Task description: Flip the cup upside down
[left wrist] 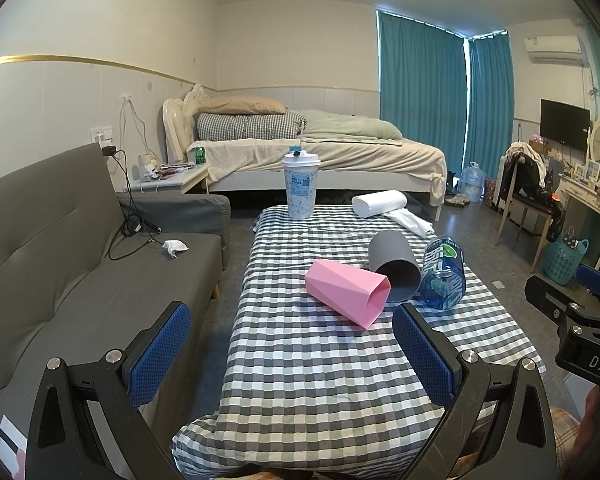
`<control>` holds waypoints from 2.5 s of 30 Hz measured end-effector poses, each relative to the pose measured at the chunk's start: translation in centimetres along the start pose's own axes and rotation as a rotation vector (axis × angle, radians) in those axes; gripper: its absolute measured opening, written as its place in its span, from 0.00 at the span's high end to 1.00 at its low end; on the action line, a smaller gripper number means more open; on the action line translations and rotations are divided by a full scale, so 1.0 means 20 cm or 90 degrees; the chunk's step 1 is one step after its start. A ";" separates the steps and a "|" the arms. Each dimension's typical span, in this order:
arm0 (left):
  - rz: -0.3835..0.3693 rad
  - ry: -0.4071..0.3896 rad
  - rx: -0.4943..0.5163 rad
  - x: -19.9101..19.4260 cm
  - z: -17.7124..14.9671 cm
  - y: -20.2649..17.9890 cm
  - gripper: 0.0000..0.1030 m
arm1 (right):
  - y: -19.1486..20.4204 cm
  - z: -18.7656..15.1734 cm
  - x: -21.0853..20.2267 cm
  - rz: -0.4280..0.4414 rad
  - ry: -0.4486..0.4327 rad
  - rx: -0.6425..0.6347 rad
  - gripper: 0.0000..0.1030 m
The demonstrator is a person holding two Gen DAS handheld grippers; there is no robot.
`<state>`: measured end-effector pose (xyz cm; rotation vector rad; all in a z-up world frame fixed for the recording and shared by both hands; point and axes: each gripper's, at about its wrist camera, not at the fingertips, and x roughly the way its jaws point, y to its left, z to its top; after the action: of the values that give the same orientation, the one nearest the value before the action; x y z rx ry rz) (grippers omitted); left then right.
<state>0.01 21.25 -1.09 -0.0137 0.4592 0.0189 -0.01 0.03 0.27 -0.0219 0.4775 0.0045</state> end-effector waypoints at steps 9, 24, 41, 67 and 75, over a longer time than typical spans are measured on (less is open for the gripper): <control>0.000 0.001 -0.001 0.00 0.00 0.00 0.00 | 0.00 0.01 -0.01 0.000 0.001 -0.001 0.00; 0.000 0.001 -0.001 0.00 0.00 0.00 0.00 | 0.01 0.01 -0.01 0.000 0.001 -0.002 0.00; -0.001 0.002 -0.005 0.01 0.00 0.02 0.00 | 0.02 0.01 -0.01 0.001 0.002 -0.003 0.00; 0.036 0.127 -0.038 0.58 0.18 0.21 0.00 | 0.19 0.30 0.54 0.066 0.149 -0.026 0.00; 0.060 0.156 -0.034 0.87 0.24 0.27 0.00 | 0.30 0.35 1.07 0.071 0.271 -0.034 0.08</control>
<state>17.61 27.09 -4.45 -0.0479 0.7038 0.1236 22.20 6.13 -3.39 -0.0489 0.9037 0.1239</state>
